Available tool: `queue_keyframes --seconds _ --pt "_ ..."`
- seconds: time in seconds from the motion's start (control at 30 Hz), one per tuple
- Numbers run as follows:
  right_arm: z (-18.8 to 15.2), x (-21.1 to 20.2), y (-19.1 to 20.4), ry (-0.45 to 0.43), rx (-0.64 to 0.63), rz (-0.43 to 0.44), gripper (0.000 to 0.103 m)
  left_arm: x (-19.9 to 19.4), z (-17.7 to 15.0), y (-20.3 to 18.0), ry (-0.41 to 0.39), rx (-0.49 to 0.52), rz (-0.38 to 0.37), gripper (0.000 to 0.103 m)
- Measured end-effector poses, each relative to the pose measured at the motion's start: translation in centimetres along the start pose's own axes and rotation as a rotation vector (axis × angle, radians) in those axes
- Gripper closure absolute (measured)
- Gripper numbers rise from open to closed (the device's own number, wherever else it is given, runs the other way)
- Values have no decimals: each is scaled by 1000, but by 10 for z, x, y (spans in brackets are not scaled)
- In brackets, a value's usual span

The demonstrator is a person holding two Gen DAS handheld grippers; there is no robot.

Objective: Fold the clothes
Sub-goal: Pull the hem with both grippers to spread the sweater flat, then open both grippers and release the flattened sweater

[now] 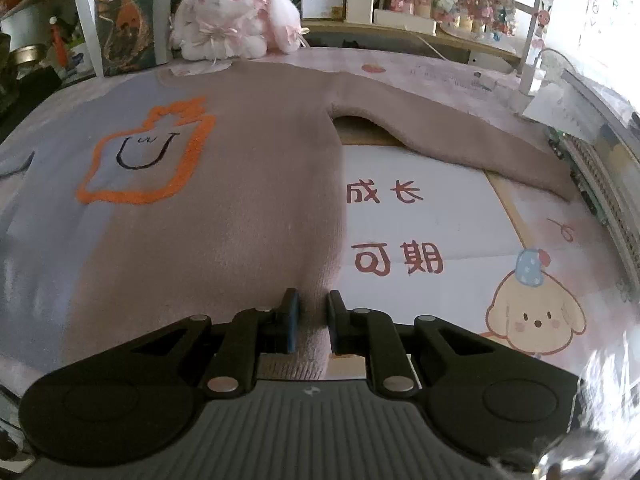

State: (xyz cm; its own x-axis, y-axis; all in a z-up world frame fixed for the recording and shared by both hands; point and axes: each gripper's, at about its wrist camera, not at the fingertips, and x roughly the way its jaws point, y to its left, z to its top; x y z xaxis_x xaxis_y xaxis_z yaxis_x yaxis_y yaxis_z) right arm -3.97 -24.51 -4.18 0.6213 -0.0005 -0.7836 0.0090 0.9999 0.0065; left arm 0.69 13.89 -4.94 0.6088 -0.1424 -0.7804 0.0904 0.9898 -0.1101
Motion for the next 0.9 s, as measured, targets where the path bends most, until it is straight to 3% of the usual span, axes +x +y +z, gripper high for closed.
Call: queue_keyframes --seconds 0.07,0.17,0.2,0.23,0.27,0.3,0.33,0.53,0.7,0.9 --pt "-1 -1 2 -4 0 -19 85 -3 0 -2 7 3 20 89" --pt "-2 -6 3 -13 7 -45 67 -13 -1 -7 -6 20 67 72" --pt "-3 -9 3 -21 14 -51 62 -18 -2 -9 -24 28 78 63" --pt "-4 -13 4 -32 24 -55 51 -24 -3 -11 -46 36 86 48" --pt "-6 -18 5 -46 33 -69 43 -30 -5 -13 -69 40 92 40" --pt "-7 -23 7 -62 41 -92 26 -37 -7 -16 -93 43 98 25" --pt "-9 -29 9 -79 49 -114 21 -43 -9 -18 -116 45 104 16" --pt "-26 -55 26 -128 116 -192 11 -71 -23 -33 -176 56 79 10" --pt "-42 -76 45 -185 137 -264 9 -87 -38 -45 -211 73 66 7" --pt "-61 -94 58 -216 104 -279 7 -88 -50 -58 -191 107 44 6"
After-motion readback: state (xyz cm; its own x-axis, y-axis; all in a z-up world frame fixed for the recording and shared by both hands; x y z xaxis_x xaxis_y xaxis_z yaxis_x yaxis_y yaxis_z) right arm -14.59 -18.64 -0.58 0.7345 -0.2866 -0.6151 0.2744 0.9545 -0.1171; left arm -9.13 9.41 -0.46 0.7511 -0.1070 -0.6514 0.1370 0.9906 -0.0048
